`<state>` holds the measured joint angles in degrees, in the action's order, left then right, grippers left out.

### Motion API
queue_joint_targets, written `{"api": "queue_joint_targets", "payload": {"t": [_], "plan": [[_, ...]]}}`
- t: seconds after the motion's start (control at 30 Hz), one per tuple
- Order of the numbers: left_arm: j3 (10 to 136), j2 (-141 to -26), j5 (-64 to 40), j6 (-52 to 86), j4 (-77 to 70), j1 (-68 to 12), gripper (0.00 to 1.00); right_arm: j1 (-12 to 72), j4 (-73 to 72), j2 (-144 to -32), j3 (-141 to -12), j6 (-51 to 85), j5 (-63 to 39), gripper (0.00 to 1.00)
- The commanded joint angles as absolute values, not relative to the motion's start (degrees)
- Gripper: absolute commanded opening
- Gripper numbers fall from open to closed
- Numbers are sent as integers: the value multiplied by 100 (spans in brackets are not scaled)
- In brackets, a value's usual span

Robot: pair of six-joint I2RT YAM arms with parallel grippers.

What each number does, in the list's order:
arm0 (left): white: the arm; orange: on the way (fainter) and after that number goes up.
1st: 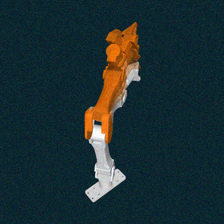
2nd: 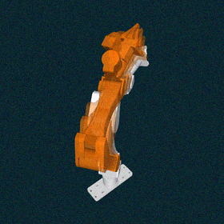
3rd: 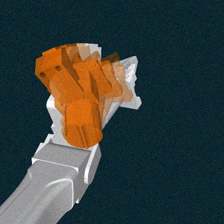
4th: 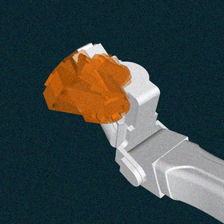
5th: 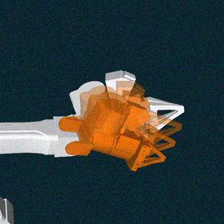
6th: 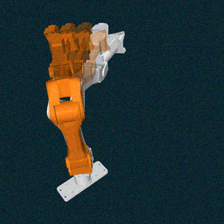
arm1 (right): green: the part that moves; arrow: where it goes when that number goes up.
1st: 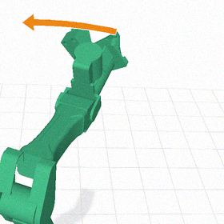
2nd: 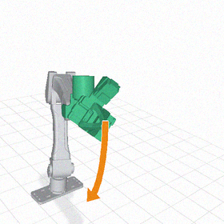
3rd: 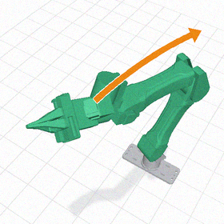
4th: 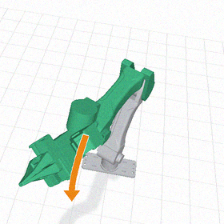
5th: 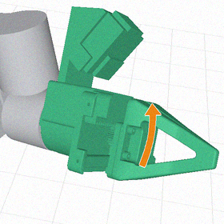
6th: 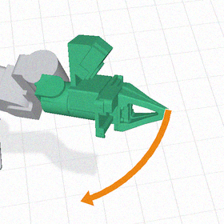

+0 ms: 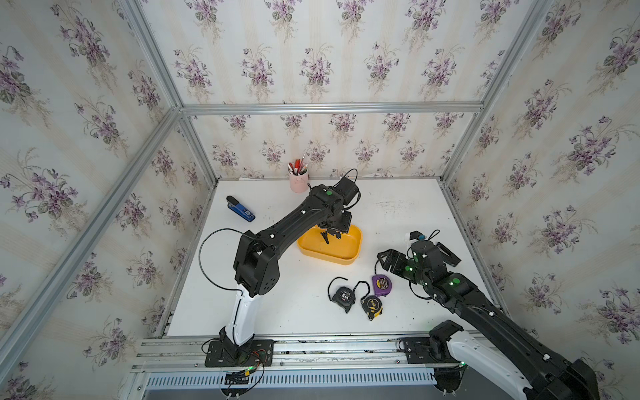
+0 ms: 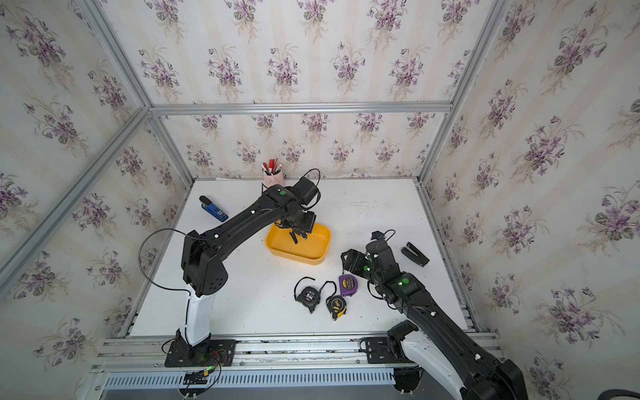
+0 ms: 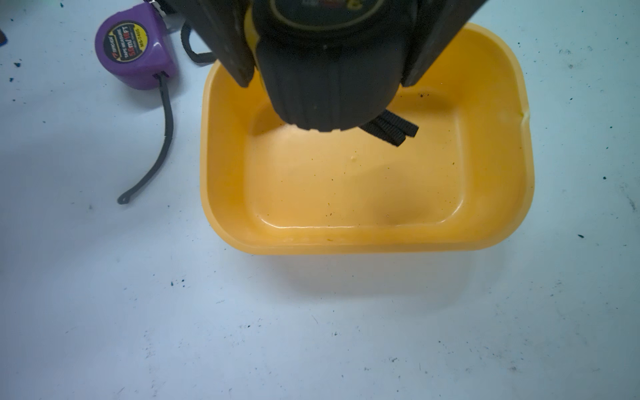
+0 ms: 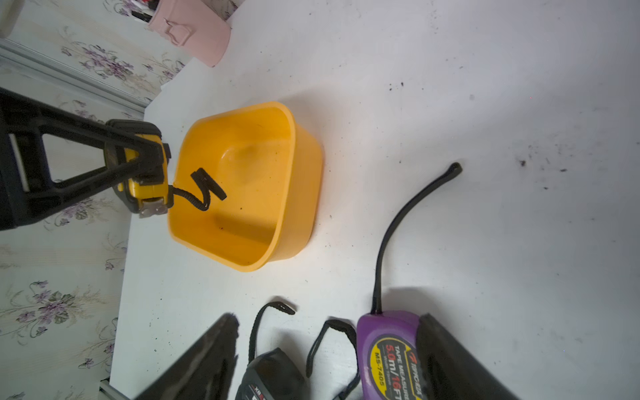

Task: Take the tape measure out of the storage box
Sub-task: Pick up the tape measure from the storage box, then place the tape measure at the center of the board.

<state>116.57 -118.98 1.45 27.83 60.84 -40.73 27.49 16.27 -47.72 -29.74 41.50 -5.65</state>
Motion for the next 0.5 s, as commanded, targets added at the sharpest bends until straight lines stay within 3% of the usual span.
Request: {"api": "queue_joint_targets", "payload": {"t": [0.0, 0.47], "plan": [[11771, -11696, -138, 3026, 6097, -4056, 20, 2751, 1053, -4719, -2936, 3872, -1010, 83], [11245, -11115, -1899, 4338, 5149, -4050, 21, 2798, -666, -4567, -2870, 3673, -2014, 83]]}}
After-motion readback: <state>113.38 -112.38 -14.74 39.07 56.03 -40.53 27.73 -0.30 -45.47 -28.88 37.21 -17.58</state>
